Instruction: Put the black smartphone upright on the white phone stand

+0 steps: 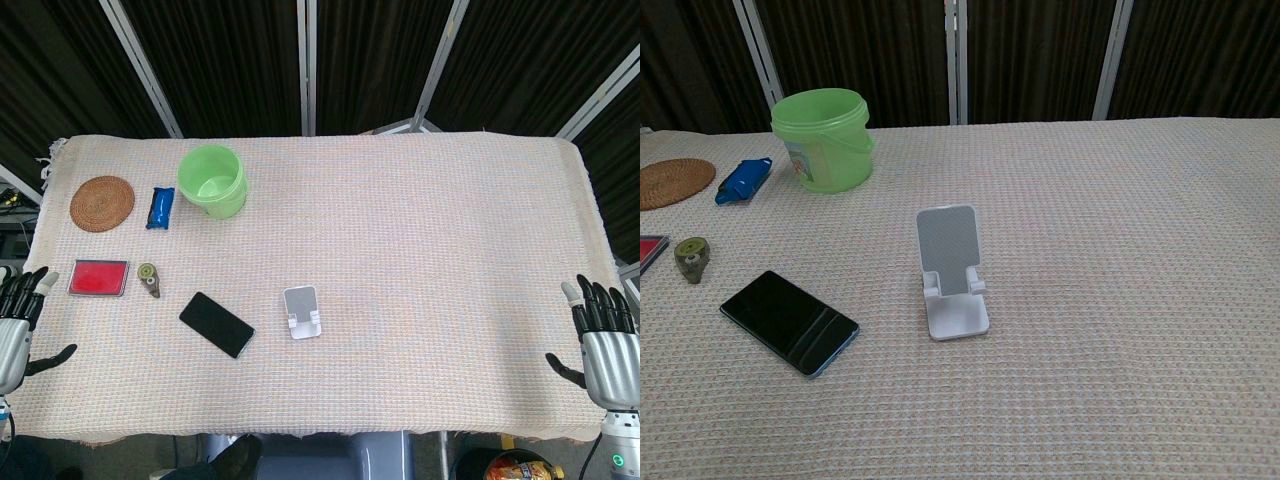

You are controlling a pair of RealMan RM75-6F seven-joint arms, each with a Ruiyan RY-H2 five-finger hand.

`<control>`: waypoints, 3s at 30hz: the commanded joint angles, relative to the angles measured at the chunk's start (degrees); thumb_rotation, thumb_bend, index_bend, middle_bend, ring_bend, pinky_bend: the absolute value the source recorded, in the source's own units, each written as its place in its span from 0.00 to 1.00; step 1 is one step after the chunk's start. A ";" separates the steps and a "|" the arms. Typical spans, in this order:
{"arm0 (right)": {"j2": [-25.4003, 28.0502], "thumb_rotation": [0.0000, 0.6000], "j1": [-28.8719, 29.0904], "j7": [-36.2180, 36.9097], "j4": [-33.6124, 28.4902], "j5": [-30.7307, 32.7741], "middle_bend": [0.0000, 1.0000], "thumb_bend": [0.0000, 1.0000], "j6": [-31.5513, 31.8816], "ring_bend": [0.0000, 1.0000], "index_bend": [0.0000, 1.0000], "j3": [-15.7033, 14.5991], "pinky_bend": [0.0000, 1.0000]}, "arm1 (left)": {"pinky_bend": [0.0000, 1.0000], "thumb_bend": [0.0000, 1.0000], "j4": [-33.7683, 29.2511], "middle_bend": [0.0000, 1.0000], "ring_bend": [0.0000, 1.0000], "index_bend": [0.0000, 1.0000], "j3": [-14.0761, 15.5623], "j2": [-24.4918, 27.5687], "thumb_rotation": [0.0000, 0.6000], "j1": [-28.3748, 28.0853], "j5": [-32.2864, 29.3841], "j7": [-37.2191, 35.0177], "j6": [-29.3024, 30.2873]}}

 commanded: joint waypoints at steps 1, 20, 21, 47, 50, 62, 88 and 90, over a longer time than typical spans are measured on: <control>0.06 1.00 -0.02 0.15 -0.04 0.23 0.00 0.00 -0.22 0.00 0.00 0.04 0.00 | 0.00 0.00 -0.23 0.00 0.00 0.00 0.11 0.19 1.00 -0.05 -0.16 0.24 -0.30; -0.51 1.00 0.58 -0.40 0.74 2.94 0.00 0.00 -2.29 0.00 0.00 0.98 0.00 | 0.00 0.00 5.15 0.00 0.00 0.00 -0.24 -7.92 1.00 -20.91 8.85 -0.70 -26.67; -0.56 1.00 0.62 -0.39 0.84 3.13 0.00 0.00 -2.40 0.00 0.00 1.06 0.00 | 0.00 0.00 5.73 0.00 0.00 0.00 -0.41 -8.60 1.00 -21.68 8.68 -0.51 -27.59; -1.33 1.00 1.49 0.38 3.13 6.94 0.00 0.00 -5.52 0.00 0.00 1.90 0.00 | 0.17 0.00 18.05 0.13 0.19 0.20 3.59 -20.06 1.00 -31.18 6.50 1.62 -36.98; -1.39 1.00 1.58 0.28 3.10 6.88 0.00 0.00 -5.58 0.00 0.00 1.89 0.00 | 0.18 0.00 18.98 0.14 0.20 0.21 3.87 -20.92 1.00 -31.39 6.34 1.70 -36.89; -1.27 1.00 1.65 0.73 3.05 7.05 0.00 0.00 -5.76 0.00 0.00 1.91 0.00 | 0.38 0.00 20.34 0.44 0.45 0.47 4.51 -21.89 1.00 -31.37 6.24 3.02 -34.29; 0.12 1.00 1.17 3.10 2.31 7.89 0.00 0.00 -5.42 0.00 0.00 2.34 0.00 | 0.43 0.00 19.02 0.47 0.48 0.54 -0.72 -13.79 1.00 -41.67 25.97 17.57 -18.34; 0.15 1.00 1.20 3.24 2.41 8.32 0.00 0.00 -5.65 0.00 0.00 2.46 0.00 | 0.43 0.00 19.80 0.47 0.48 0.54 -1.04 -13.71 1.00 -44.26 27.93 19.91 -20.18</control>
